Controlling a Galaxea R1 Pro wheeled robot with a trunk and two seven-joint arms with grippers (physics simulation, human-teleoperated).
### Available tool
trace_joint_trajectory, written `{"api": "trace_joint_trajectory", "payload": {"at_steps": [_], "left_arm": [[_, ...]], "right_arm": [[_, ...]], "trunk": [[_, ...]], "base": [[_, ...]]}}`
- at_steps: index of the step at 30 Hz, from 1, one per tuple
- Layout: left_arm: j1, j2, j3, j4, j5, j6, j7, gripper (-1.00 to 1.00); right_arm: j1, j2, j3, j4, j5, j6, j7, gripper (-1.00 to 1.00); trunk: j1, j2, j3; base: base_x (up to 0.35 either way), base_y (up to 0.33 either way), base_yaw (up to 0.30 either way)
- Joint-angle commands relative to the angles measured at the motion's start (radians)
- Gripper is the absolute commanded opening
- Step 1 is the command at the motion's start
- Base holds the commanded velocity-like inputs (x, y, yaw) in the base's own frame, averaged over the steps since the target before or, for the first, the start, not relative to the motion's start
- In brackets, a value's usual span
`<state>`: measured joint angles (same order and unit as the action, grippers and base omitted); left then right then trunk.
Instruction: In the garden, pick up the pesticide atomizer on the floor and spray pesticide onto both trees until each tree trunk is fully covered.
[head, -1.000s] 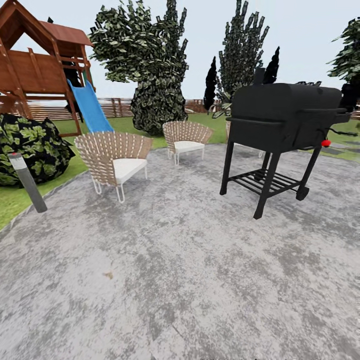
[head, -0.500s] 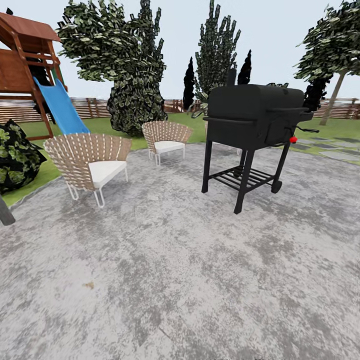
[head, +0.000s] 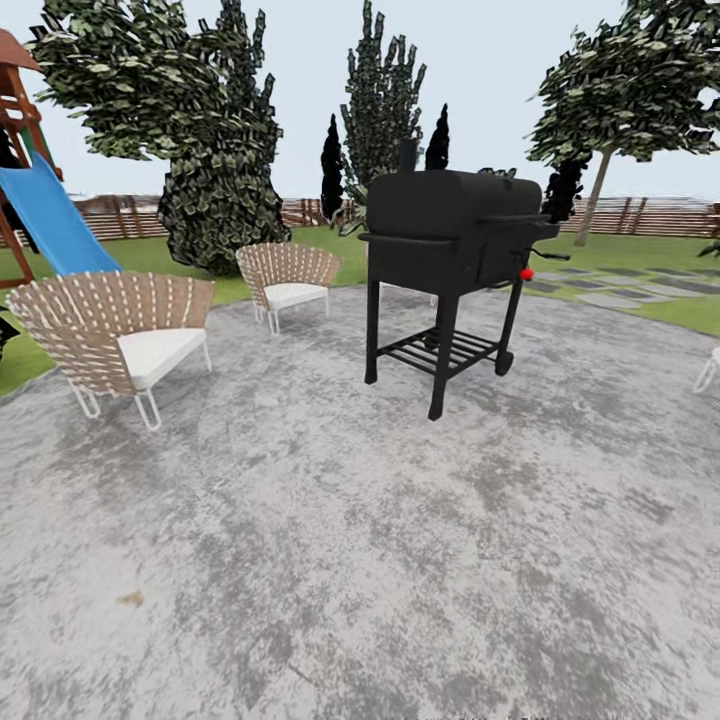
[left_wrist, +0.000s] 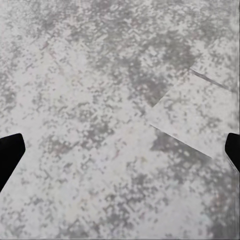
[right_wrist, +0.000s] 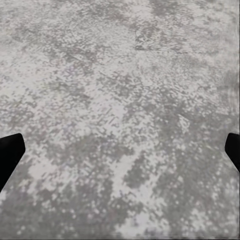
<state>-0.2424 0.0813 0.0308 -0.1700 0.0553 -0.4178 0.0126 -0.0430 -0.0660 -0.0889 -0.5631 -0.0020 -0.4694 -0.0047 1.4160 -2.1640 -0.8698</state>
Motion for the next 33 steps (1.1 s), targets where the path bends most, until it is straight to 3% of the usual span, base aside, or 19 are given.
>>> {"api": "trace_joint_trajectory", "payload": {"at_steps": [1, 33], "left_arm": [[0.000, 0.000, 0.000, 0.000, 0.000, 0.000, 0.000, 1.00], [0.000, 0.001, -0.003, 0.000, -0.001, -0.001, -0.001, 1.00]], "right_arm": [[0.000, 0.000, 0.000, 0.000, 0.000, 0.000, 0.000, 1.00], [0.000, 0.000, 0.000, 0.000, 0.000, 0.000, 0.000, 1.00]], "trunk": [[0.000, 0.000, 0.000], [0.000, 0.000, 0.000]], "base": [[0.000, 0.000, -0.283], [0.000, 0.000, -0.283]]}}
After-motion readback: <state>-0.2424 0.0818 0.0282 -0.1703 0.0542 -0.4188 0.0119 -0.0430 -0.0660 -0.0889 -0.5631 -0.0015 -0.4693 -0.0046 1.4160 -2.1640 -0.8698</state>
